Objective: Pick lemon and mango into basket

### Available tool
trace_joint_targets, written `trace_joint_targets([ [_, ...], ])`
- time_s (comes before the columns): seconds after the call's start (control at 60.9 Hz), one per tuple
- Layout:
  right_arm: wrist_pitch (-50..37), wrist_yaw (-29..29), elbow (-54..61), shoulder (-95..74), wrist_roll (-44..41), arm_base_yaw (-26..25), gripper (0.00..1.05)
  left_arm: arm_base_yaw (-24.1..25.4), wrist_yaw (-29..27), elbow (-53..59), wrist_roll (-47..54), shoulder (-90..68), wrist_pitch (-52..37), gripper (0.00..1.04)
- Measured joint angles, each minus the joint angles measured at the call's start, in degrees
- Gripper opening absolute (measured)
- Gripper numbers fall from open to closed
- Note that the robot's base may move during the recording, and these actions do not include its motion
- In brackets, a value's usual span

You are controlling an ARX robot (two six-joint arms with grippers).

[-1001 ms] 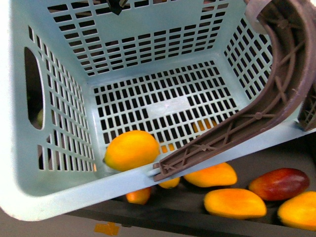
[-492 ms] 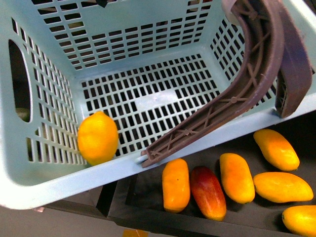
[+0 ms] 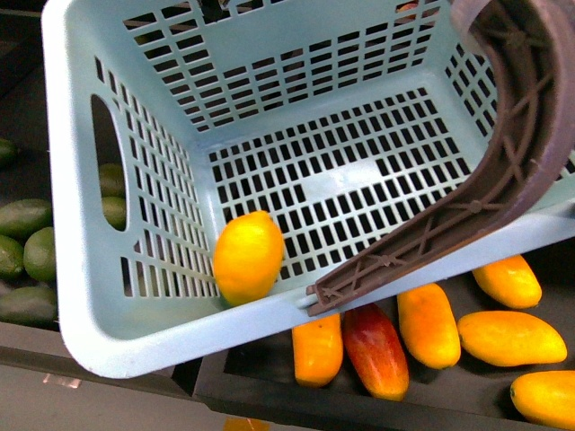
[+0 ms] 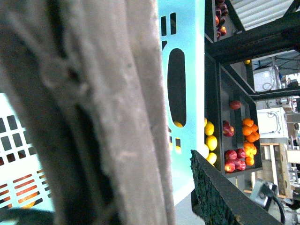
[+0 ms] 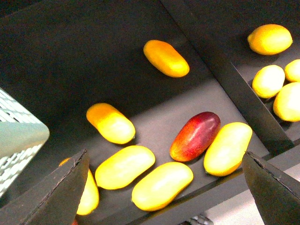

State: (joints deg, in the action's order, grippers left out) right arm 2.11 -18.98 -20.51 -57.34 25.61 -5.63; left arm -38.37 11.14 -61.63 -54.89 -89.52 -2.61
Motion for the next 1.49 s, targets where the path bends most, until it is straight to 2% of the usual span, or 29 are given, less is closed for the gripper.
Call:
trace_joint_targets([
  [0.197, -8.04, 0.63, -8.24, -22.97, 3.37, -7.28, 0.96, 0.11, -0.92, 0.00, 0.13, 0.00, 0.00, 0.28],
  [0.345, -9.75, 3.26, -16.68, -40.33, 6.86, -9.16, 0.96, 0.11, -1.07, -0.02, 0.20, 0.00, 0.00, 0.28],
  [0.492, -9.88, 4.17, -22.16, -50.80, 12.52, -9.55, 0.96, 0.11, -1.03, -0.02, 0.20, 0.00, 0.00, 0.28],
  [0.722, -10.86, 5.14, -25.51, -58.88, 16.90, -9.92, 0.96, 0.11, -0.42, 0.00, 0.17, 0.00, 0.00, 0.28],
  [1.297, -12.15, 4.17, -32.06, -72.41, 18.62, -12.94, 0.96, 0.11, -0.66, 0.00, 0.22, 0.00, 0.00, 0.28],
  [1.494, -11.50, 2.23, -34.03, -74.64, 18.86, -13.55, 0.96, 0.11, -0.76, -0.02, 0.22, 0.00, 0.00, 0.28],
])
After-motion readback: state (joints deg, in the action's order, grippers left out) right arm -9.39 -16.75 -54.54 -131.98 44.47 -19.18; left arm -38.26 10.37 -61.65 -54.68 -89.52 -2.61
